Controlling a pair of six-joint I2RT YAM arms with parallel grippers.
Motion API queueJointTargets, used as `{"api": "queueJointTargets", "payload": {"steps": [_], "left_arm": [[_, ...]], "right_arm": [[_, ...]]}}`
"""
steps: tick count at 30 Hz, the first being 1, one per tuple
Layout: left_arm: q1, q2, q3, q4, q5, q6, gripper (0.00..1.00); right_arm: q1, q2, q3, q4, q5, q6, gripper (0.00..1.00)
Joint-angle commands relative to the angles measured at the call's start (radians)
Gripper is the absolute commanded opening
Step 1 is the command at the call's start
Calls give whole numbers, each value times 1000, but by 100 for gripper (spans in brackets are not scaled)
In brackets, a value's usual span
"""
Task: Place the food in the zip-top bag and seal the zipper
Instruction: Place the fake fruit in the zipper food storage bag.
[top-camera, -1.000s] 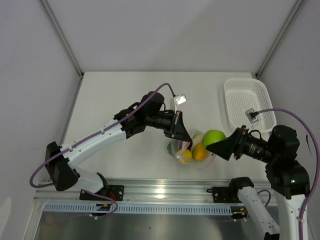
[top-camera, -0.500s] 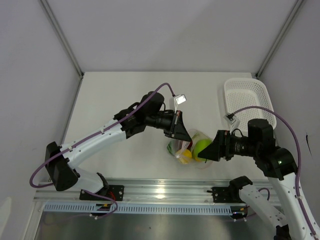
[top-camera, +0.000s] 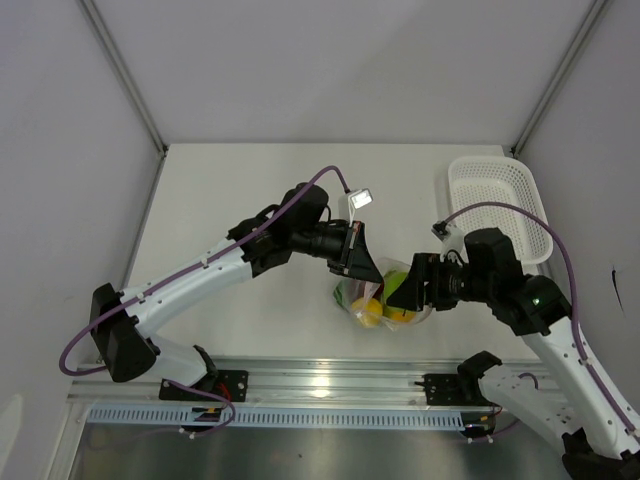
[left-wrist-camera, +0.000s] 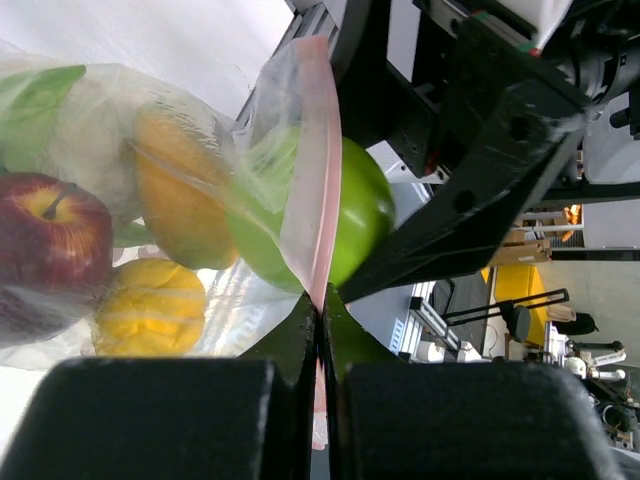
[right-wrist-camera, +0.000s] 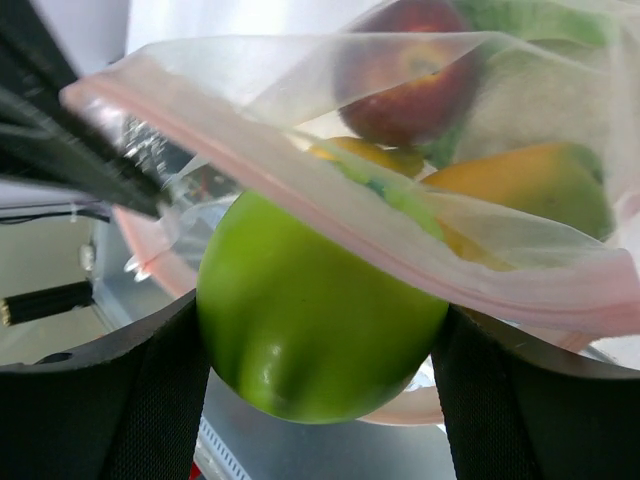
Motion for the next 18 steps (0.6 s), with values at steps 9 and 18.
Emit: {"api": "queueJointTargets", "payload": {"steps": [9,18], "left_arm": [[5,-18,44,20,7,-15,0],[5,-15,43,27,14,-14,1]], "right_arm": [[19,78,93,-10,126,-40,63],[19,84,133,-7,51,-71,93]]}}
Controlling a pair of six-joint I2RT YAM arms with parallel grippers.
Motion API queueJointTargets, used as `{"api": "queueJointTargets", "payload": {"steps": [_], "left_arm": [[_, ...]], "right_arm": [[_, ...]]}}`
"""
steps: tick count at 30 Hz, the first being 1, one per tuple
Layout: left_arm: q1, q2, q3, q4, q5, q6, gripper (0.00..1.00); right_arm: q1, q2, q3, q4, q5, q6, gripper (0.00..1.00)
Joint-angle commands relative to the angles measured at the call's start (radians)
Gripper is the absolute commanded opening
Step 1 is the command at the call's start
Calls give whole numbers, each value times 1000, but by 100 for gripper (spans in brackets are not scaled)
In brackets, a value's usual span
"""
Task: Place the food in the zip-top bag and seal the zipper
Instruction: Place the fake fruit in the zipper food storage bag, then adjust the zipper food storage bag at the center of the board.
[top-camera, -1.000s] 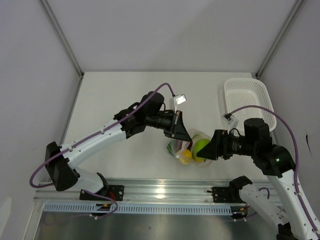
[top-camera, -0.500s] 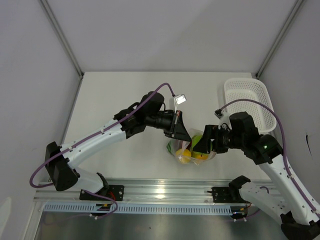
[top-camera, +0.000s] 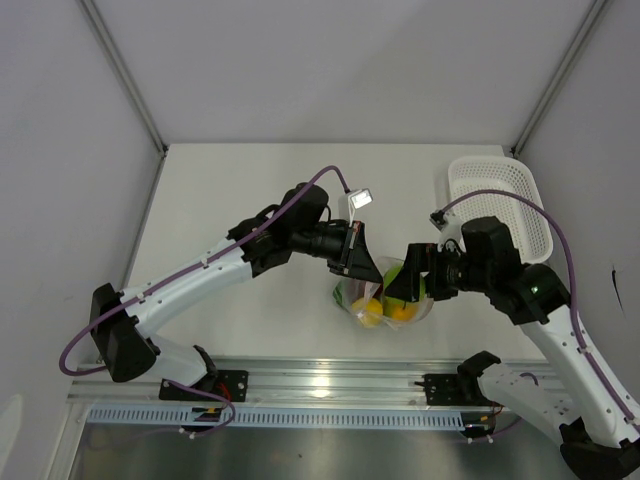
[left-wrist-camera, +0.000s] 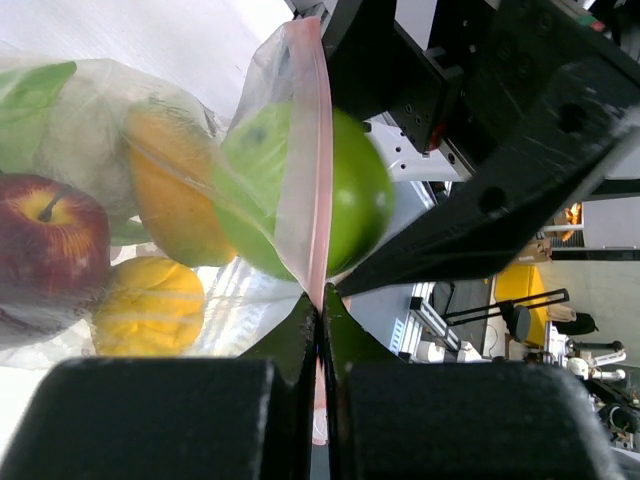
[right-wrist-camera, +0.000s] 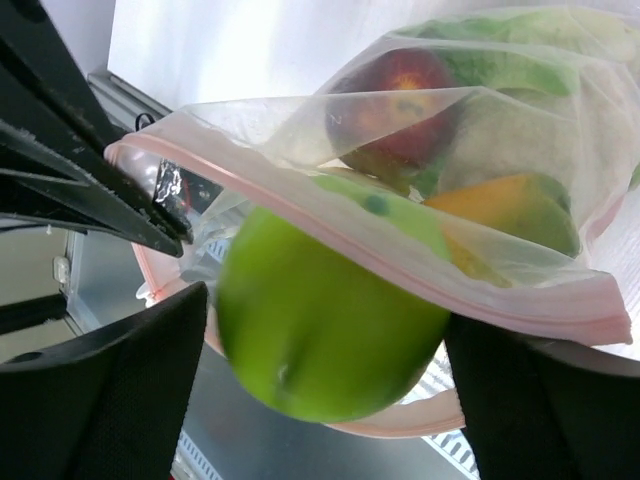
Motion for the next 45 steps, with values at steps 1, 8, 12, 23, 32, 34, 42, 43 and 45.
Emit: {"api": "queueJointTargets", "payload": {"steps": [1,8,12,23,32,34,42,43,45], "left_arm": [[5,-15,47,27,12,-14,1],[5,-15,40,31,12,-16,0],[5,-15,43,31,11,-16,1],[4,-15,46,39,11,-19,1],[4,-23,40,39,12,-16,1],[5,-22,40,40,16,-19,0],[5,-31,40,30,12,-13,1],[5,-32,40,27,12,-10,1],[5,-38,35,24,6,-7,1]], "right_arm": [[4,1,51,7,-30,-33,99],[4,20,70,-11,-45,-50,99],[4,24,167,-57,-27,-45,99],[4,-22,299,-359,255,9,91],[4,-112,94,-307,200,53,63],[4,-112,61,-281,177,52,60],[4,-51,-55,-65,136,52,40],[4,-42,-70,-51,130,50,38],[4,-19,-83,-4,122,50,30]]}}
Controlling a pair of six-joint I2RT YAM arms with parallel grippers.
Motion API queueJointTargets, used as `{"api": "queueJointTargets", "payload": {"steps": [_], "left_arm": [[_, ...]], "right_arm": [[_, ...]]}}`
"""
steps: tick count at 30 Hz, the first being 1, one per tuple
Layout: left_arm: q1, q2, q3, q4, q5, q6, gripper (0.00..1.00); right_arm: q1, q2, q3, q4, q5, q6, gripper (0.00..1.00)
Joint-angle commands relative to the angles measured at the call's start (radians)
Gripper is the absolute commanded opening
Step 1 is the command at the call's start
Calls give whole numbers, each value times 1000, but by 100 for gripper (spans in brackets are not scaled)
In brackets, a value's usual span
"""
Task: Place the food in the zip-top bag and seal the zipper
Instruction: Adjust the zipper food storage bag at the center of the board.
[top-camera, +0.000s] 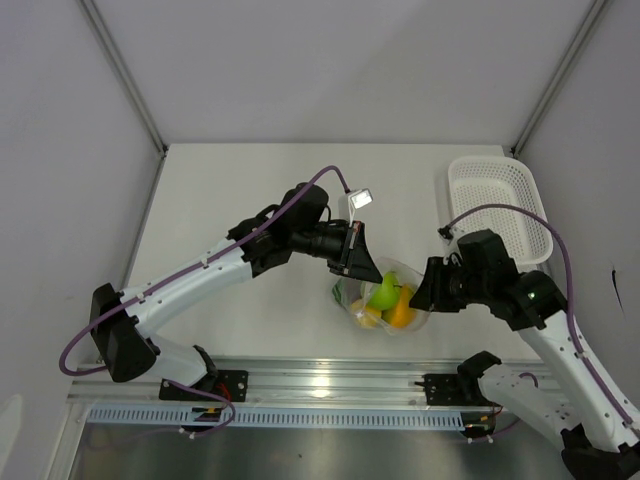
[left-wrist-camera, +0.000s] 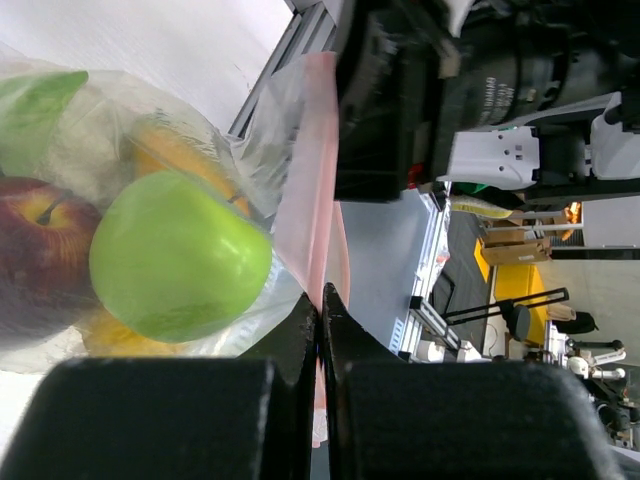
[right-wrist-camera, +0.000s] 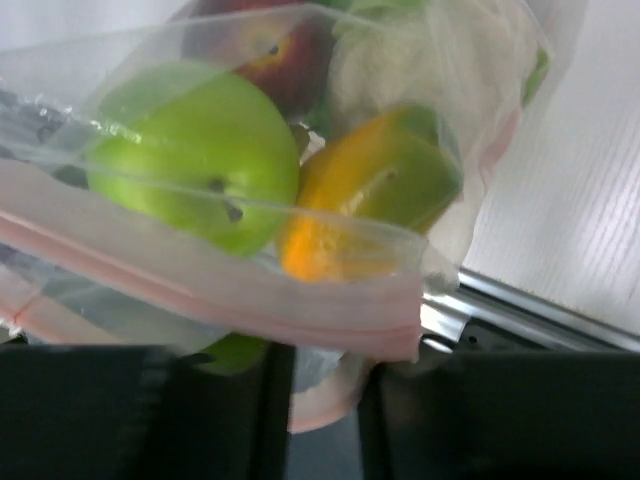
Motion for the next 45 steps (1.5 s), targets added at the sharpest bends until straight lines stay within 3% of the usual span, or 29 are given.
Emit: {"api": "queueJointTargets", "payload": {"steps": [1,2,4,10,14,16,25,27,33,36,45], "left_arm": [[5,-43,34,18,1,-4,1],[5,-44,31,14,-4,1,1],[5,-49,35,-3,-11,13,1],[5,-64,157,-121,-62,127,1],[5,-110,192,-193,-70,171,0],[5,-126,170,-194,-57,164,1],[5,-69,-40,-52,-34,82,1],[5,-61,-8,-60,-28,84,1],[5,-75,161,-138,-13,102,1],[4,-94,141,-102,7,75,1],[9,-15,27,-71,-1,78,1]], "right_arm": [[4,32,-22,142,-26,3,24],[2,44,-16,154,-22,1,11],[2,58,31,141,-11,-13,1],[1,121,304,50,63,-69,0],[1,144,476,42,26,-62,0],[1,141,472,70,6,-50,0],[-9,162,110,285,-67,-8,0],[-12,176,103,282,-64,-13,0],[-13,207,309,200,-48,-37,0],[-12,204,373,209,-75,-23,0],[-19,199,168,318,-106,1,0]]}}
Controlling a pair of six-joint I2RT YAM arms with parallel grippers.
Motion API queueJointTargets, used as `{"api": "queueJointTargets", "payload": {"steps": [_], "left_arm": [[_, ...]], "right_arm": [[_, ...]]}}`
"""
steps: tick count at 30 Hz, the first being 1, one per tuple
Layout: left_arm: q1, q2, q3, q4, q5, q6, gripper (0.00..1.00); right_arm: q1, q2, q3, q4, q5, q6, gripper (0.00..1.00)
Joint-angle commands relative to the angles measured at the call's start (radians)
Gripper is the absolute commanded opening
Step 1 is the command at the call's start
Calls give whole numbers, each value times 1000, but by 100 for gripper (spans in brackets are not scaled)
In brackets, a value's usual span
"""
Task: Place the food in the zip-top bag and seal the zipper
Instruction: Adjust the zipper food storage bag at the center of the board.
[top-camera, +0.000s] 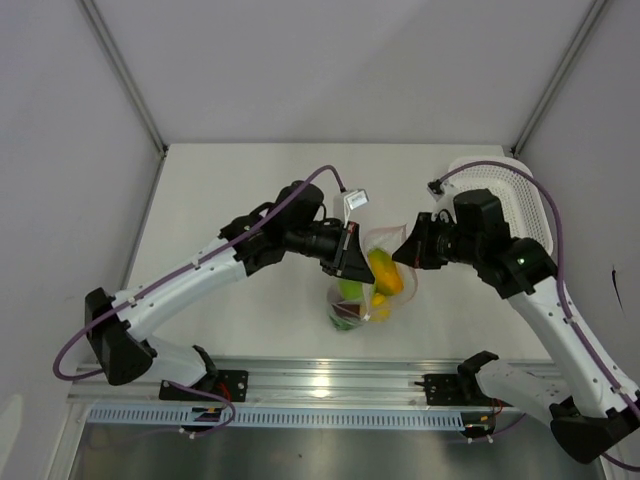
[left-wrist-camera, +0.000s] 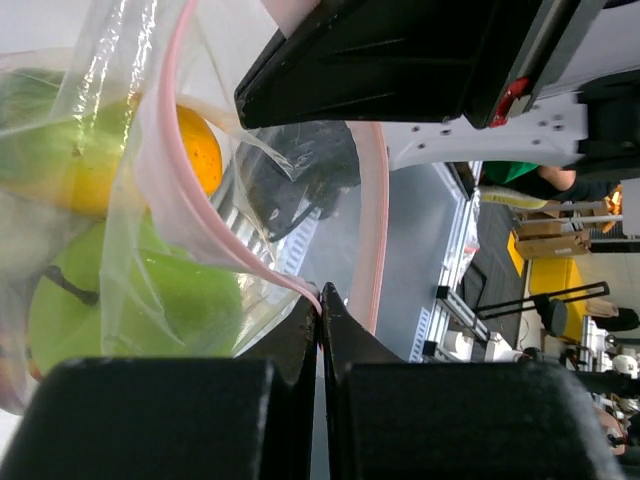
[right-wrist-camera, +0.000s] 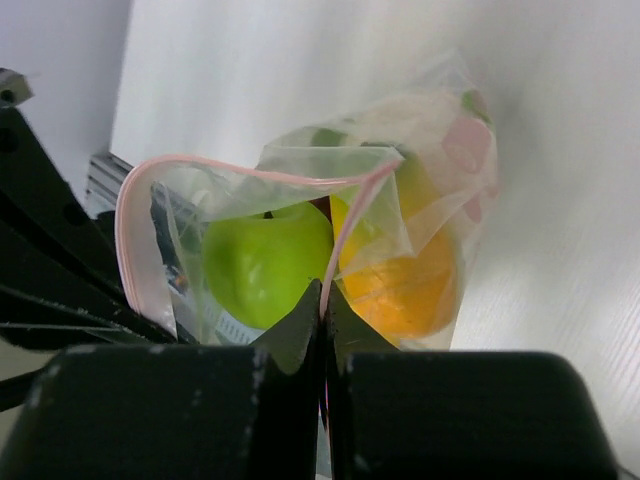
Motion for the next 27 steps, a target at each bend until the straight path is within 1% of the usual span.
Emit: {"api": "queueJointTargets", "payload": {"steps": [1,5,9,12,14,17,20,22,27], "left_arm": [[2,25,-12,47,25,-23,1],[0,-15,53,53,36,-29,1],[-1,-44,86,44,45,-49,0],[-1,-32,74,53,57,-49,1],[-1,-3,69,26,48,-40,1],[-1,32,54,16,56,-36,1],[-7,22,29,74,74,-64,1],[-15,17,28,81,65,-67,1],[-15,6,-6,110,53,-87,0]], "right_arm": [[-2,16,-48,65,-32,18,0],[-7,34,20,18,-2,-10,0],[-5,43,84,25,-32,9,0],[-4,43,95,59,-69,41,0],[-2,40,90,76,-78,44,0],[-2,51,92,70,-68,41,0],[-4,62,87,77,-77,39,0],[-4,68,80,88,-89,41,0],[-2,98,58,108,-112,44,5]]}}
